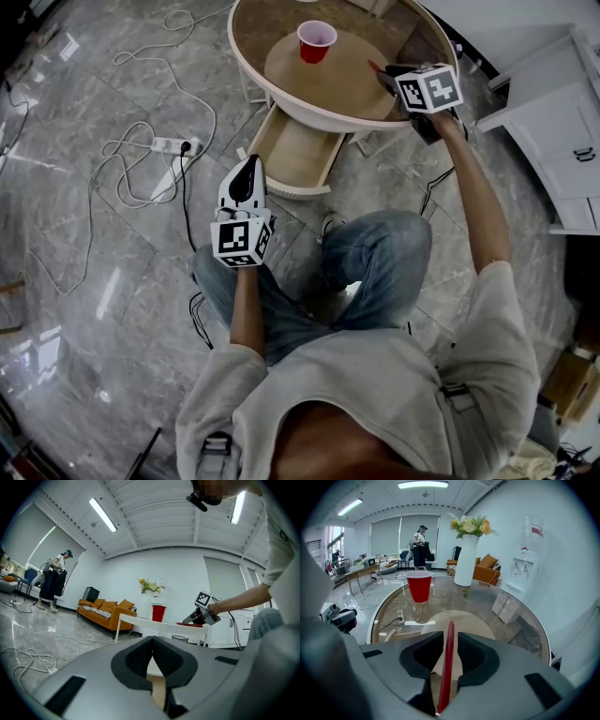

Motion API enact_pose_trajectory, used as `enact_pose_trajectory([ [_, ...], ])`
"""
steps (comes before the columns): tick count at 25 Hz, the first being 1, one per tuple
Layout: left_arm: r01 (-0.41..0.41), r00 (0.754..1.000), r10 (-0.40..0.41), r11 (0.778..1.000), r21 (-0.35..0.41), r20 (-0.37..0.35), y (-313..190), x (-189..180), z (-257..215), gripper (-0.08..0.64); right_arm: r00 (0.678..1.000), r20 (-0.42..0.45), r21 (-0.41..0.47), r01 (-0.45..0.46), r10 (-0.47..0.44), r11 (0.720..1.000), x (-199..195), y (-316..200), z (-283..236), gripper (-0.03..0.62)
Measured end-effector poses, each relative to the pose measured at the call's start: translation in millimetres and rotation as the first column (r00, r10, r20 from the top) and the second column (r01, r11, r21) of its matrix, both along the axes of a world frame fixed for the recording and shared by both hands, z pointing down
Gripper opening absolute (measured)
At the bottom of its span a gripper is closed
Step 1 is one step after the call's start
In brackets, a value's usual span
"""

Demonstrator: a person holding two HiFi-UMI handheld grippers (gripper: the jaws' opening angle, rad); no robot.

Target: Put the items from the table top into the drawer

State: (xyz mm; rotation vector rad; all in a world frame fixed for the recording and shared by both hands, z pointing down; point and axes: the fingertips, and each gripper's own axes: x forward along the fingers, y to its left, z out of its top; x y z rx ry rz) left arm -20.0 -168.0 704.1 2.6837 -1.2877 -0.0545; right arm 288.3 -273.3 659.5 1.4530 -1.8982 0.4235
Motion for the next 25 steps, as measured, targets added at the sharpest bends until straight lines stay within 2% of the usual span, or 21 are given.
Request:
enact_pose_trajectory([
  [7, 0.001, 1.0, -0.001, 1.0, 0.003, -0.005, -2, 1, -1, 0.015, 0.998, -0.059, -0.022, 0.009, -0.01, 1.0, 3, -2, 5, 0.071],
  [14, 0.005, 1.0, -0.005, 1.0, 0.003, -0.004, 1, -1, -4, 0.015, 0.999, -0.036, 0.021, 0.024, -0.024, 0.999, -5, 3, -7, 0.067],
  [19, 0.016, 1.0, -0.016, 1.0, 0.006, 0.006, 4, -4, -7, 0.015, 0.991, 0.006, 0.093, 0.135, -0.136, 0.986, -48, 6, -34, 0.067],
  [25, 0.036, 0.999, -0.036, 0.999, 0.008, 0.017, 8, -12, -8, 0.015, 0.95, 0.059, 0.18, 0.291, -0.306, 0.94, -133, 22, -57, 0.067],
])
